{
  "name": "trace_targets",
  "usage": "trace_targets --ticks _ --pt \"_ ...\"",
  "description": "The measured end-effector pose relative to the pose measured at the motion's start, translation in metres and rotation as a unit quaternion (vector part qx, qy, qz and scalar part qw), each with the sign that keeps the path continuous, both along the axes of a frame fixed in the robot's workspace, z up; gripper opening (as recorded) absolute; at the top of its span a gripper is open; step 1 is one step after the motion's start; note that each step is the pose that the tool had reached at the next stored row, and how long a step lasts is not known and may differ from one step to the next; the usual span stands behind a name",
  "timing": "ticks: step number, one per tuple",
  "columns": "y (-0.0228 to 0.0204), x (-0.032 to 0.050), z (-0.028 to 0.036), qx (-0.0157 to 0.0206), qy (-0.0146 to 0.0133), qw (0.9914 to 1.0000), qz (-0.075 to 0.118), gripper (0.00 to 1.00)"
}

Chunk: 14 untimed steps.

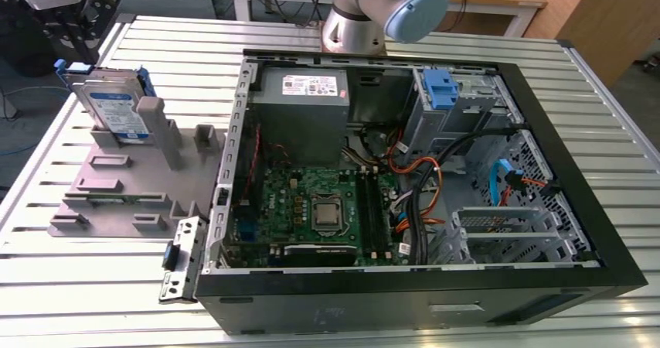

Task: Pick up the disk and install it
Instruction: 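Pick up the disk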

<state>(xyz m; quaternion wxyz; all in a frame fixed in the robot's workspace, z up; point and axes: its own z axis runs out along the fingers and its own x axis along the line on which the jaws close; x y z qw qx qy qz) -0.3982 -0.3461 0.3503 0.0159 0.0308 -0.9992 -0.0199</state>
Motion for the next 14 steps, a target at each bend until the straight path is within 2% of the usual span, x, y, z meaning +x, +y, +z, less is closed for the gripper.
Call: trace_targets --ticks 5,8,11,14 --pt "0.0 0.0 0.0 0.0 0.0 1.0 0.002 0.11" --pt "0.0 0.0 0.0 0.0 0.0 0.99994 0.011 0.11" --pt "0.0 0.0 -0.0001 0.0 0.0 0.99963 0.027 0.11" --pt "0.0 0.0 -0.0003 0.0 0.0 0.99878 0.049 0.11"
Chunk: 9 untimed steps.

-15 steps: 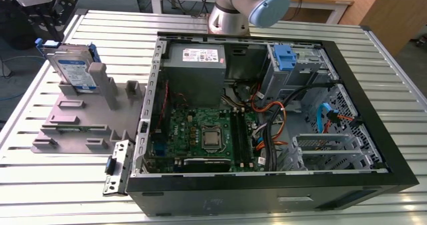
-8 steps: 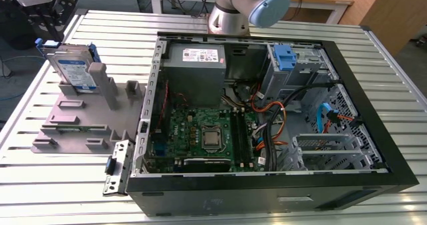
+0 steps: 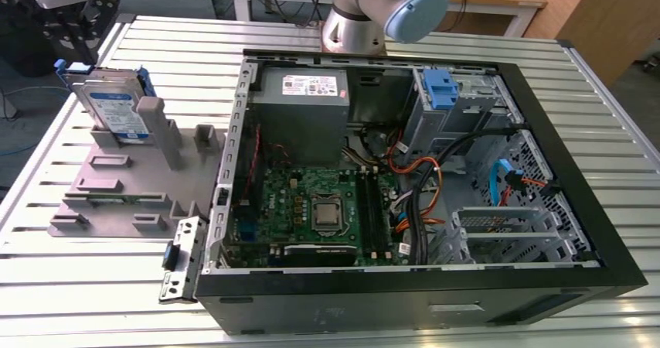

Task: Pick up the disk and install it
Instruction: 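Pick up the disk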

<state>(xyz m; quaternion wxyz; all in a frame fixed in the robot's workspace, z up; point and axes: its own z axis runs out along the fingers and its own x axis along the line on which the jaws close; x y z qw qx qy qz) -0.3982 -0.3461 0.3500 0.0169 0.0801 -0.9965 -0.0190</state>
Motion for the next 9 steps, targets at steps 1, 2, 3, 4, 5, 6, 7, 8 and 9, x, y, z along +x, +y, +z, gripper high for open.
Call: trace_targets --ticks 1,2,3,4,5,6,7,8,9 --pt "0.0 0.0 -0.0001 0.0 0.0 0.99997 0.008 0.11" --pt "0.0 0.0 -0.0002 0.0 0.0 0.99987 0.016 0.11" --pt "0.0 0.0 -0.0002 0.0 0.0 0.9997 0.025 0.11" --pt "0.0 0.0 -0.0003 0.0 0.0 0.99945 0.033 0.11" --pt "0.0 0.0 -0.0003 0.0 0.0 0.99912 0.042 0.11" --pt "0.0 0.0 -0.0004 0.0 0.0 0.99873 0.05 0.11" --pt "0.0 0.0 -0.0004 0.0 0.0 0.99823 0.059 0.11" --pt "0.0 0.0 -0.0005 0.0 0.0 0.99772 0.067 0.11" --pt "0.0 0.0 -0.0005 0.0 0.0 0.99716 0.075 0.11"
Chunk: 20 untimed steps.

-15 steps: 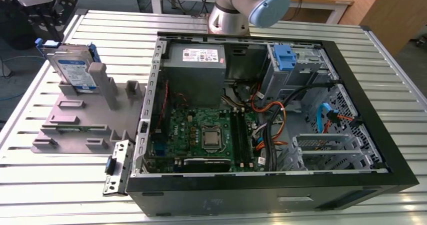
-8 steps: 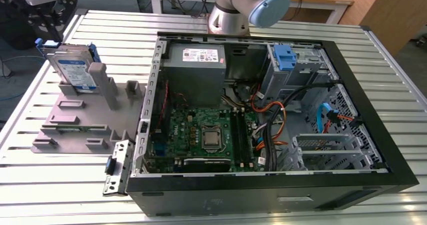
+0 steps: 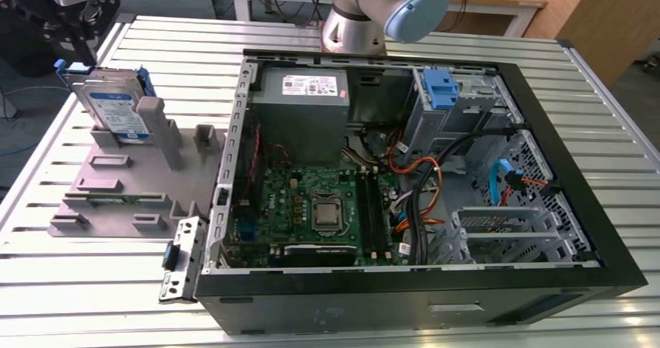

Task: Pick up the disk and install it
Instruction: 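Pick up the disk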

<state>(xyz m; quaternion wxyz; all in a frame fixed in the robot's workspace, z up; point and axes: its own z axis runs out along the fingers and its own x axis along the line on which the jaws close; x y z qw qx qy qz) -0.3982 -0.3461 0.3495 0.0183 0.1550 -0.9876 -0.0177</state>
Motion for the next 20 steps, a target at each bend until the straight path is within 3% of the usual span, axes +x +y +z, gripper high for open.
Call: trace_targets --ticks 6,16,20 --pt "0.0 0.0 -0.0001 0.0 0.0 0.99907 0.043 0.11" --pt "0.0 0.0 -0.0002 0.0 0.0 0.99888 0.047 0.11" --pt "0.0 0.0 -0.0003 0.0 0.0 0.99743 0.072 0.11"
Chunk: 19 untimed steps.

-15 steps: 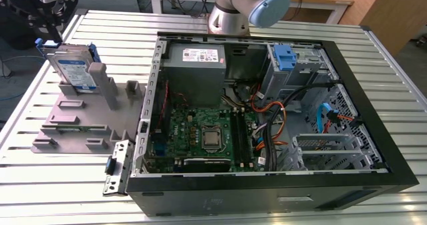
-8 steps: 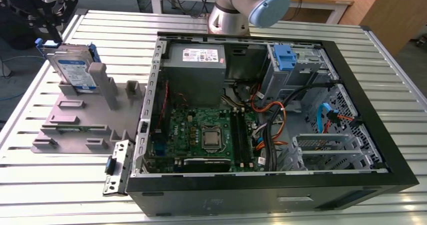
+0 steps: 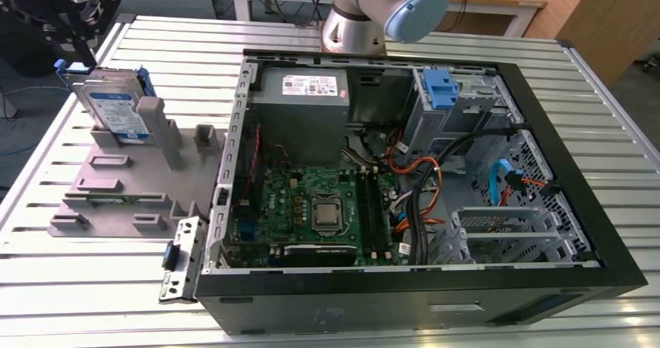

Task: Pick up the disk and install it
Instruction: 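Pick up the disk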

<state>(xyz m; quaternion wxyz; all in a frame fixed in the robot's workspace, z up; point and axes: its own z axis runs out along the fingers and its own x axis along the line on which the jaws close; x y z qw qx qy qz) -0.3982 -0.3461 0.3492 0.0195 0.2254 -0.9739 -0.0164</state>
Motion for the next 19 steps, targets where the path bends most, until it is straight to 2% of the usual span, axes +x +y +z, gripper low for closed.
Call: trace_targets --ticks 3,5,7,10,12,15,18,19 --pt "0.0 0.0 -0.0002 0.0 0.0 0.99972 0.024 0.11" --pt "0.0 0.0 -0.0004 0.0 0.0 0.9991 0.042 0.11" --pt "0.0 0.0 -0.0006 0.0 0.0 0.99817 0.06 0.11" --pt "0.0 0.0 -0.0008 0.0 0.0 0.99618 0.087 0.11" --pt "0.0 0.0 -0.001 0.0 0.0 0.99445 0.105 0.11" --pt "0.0 0.0 -0.0013 0.0 0.0 0.99114 0.133 0.11" --pt "0.0 0.0 -0.0016 0.0 0.0 0.98724 0.159 0.11" --pt "0.0 0.0 -0.0017 0.0 0.0 0.98563 0.169 0.11"
